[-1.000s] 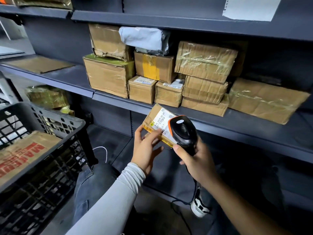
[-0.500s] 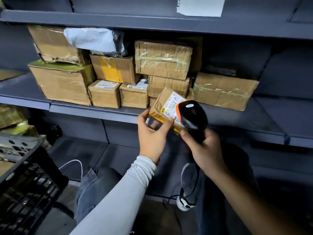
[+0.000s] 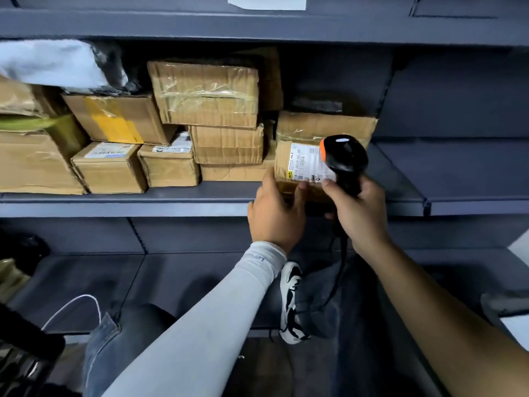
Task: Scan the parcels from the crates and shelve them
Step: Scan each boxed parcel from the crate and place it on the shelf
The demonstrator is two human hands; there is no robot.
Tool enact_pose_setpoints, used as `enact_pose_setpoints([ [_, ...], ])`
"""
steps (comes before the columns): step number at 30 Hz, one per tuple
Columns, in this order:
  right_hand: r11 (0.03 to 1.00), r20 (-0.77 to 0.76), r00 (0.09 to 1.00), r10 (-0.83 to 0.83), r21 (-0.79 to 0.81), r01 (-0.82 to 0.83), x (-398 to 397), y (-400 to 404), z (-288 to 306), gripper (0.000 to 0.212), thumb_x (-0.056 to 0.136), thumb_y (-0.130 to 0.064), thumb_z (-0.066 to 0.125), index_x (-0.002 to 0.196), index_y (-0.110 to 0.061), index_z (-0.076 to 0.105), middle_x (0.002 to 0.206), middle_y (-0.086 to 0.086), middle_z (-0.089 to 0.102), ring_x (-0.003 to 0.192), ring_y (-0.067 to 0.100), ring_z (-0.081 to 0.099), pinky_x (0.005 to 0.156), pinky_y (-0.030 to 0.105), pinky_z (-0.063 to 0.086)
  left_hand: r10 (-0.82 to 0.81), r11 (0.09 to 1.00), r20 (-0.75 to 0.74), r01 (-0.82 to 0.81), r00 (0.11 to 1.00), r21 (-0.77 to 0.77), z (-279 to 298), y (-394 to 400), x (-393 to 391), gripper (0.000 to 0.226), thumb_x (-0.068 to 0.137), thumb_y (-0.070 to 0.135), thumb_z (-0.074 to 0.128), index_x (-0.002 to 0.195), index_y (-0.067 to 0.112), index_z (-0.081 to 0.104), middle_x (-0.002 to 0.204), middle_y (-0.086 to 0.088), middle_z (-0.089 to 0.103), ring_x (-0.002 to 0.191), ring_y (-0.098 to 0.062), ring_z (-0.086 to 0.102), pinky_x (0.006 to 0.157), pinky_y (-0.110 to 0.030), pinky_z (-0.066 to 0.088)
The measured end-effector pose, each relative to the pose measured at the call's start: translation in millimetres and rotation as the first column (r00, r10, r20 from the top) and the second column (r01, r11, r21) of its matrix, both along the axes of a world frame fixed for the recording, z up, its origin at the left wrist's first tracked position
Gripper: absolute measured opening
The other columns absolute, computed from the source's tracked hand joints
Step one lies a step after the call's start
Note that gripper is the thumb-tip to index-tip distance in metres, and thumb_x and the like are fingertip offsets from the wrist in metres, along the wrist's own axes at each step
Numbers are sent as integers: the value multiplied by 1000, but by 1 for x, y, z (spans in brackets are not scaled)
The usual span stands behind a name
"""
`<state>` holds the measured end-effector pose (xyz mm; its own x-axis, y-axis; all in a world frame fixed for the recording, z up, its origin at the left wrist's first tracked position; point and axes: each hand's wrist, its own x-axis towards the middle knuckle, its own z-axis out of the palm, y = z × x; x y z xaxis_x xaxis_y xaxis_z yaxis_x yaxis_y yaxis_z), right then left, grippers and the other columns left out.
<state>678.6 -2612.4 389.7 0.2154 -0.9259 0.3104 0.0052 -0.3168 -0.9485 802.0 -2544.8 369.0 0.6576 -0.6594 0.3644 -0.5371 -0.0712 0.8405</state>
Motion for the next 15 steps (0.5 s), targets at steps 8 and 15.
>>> enact_pose_setpoints([
  [8,1000,-68,998,8,19,-7,-4,-34,2,17,91,-26,77,107,-22,72,92,-6,74,83,17,74,56,33,60,-60,956,250,-17,966,293,2,-19,-11,90,93,39,58,164,37,3,161,-8,40,144,-35,39,124,-63,13],
  [15,995,-47,994,-99,29,100,-13,-29,-13,23,83,-31,74,86,-9,67,71,-1,71,67,21,72,63,57,62,-43,961,633,-142,773,238,-5,-27,-14,94,94,43,63,167,26,6,175,-1,-5,160,-32,1,126,-58,7],
])
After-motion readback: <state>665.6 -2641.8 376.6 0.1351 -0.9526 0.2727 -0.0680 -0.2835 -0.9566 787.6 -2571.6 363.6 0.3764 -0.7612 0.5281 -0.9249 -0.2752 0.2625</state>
